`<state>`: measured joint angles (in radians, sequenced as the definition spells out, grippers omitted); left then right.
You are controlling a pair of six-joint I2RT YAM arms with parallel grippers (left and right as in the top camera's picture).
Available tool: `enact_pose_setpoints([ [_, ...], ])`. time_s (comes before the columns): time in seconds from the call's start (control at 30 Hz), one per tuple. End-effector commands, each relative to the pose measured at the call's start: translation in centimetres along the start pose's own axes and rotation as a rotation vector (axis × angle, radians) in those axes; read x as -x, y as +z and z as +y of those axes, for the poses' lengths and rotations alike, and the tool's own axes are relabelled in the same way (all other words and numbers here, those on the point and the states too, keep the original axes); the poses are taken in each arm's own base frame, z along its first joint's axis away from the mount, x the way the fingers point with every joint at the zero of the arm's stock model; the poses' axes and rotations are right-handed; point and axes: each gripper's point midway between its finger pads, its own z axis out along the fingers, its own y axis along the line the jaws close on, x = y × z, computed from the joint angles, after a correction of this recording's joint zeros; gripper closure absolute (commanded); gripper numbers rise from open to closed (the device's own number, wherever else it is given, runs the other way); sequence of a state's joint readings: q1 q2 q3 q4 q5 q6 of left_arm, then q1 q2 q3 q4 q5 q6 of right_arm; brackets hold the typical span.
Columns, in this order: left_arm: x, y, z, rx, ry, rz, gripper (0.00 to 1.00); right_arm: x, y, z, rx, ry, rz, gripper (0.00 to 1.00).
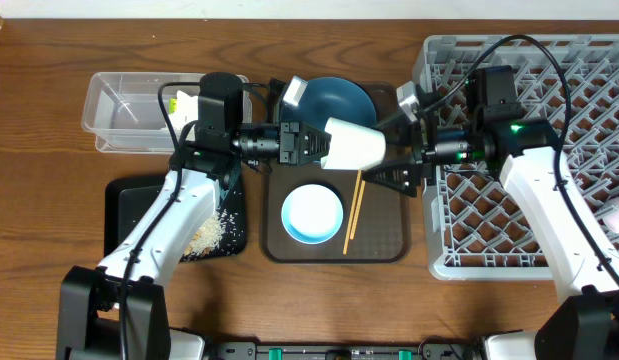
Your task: Sort waste into correct bins and load items into the dishwasher rack
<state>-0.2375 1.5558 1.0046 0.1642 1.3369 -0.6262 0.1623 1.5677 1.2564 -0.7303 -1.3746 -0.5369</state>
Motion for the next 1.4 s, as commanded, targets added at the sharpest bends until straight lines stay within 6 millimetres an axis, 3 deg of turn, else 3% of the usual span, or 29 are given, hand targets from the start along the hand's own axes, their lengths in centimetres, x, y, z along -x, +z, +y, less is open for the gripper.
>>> enact_pose_setpoints([
  [0.0, -0.1, 0.1, -0.1, -0.02, 0.0, 0.018, 0.94, 0.7, 0.5, 1.6, 0.085, -0.027, -0.035, 0.15],
  [0.1, -0.1, 0.1, -0.1, -0.02, 0.0, 0.018, 0.94, 0.7, 0.6, 1.7, 0.087, -0.031, -0.034, 0.29],
  [0.3, -0.1, 0.1, -0.1, -0.02, 0.0, 0.018, 0.94, 0.4, 0.6, 1.2, 0.06, -0.03, -0.017, 0.45],
  [0.37, -0.1, 0.1, -0.1, -0.02, 0.0, 0.018, 0.93, 0.3, 0.6, 0.9, 0.043, -0.018, -0.008, 0.46],
  [0.53, 0.0, 0.2, 0.3, 0.001, 0.034, 0.005, 0.67, -0.7, 0.6, -0.8, -0.058, 0.071, 0.047, 0.53],
  [0.6, 0.2, 0.1, 1.7, 0.067, 0.041, -0.022, 0.67, -1.7, 0.2, -2.6, -0.172, 0.146, 0.096, 0.55],
  [0.67, 0.2, -0.4, 5.0, 0.236, -0.005, -0.072, 0.61, -3.0, -0.7, -4.8, -0.321, 0.232, 0.149, 0.62],
  [0.77, -0.6, -2.4, 10.1, 0.52, -0.046, -0.104, 0.56, -3.7, -2.7, -6.2, -0.461, 0.293, 0.185, 0.64],
  [0.87, -1.9, -4.8, 12.5, 0.697, -0.069, -0.092, 0.54, -3.4, -6.3, -6.7, -0.622, 0.33, 0.215, 0.64],
  [1.0, -2.2, -7.4, 12.4, 0.79, -0.067, -0.109, 0.54, -2.8, -13.1, -6.8, -0.903, 0.382, 0.263, 0.65],
  [1.1, -2.2, -9.2, 11.9, 0.878, -0.039, -0.135, 0.54, -2.8, -19.1, -6.3, -1.14, 0.49, 0.277, 0.76],
  [1.27, -2.6, -11.8, 11.9, 1.031, -0.041, -0.166, 0.53, -5.8, -28.2, -4.7, -1.532, 0.729, 0.311, 0.82],
  [1.37, -2.9, -11.9, 11.8, 1.038, -0.048, -0.16, 0.53, -7.8, -31.4, -3.6, -1.65, 0.848, 0.33, 0.83],
])
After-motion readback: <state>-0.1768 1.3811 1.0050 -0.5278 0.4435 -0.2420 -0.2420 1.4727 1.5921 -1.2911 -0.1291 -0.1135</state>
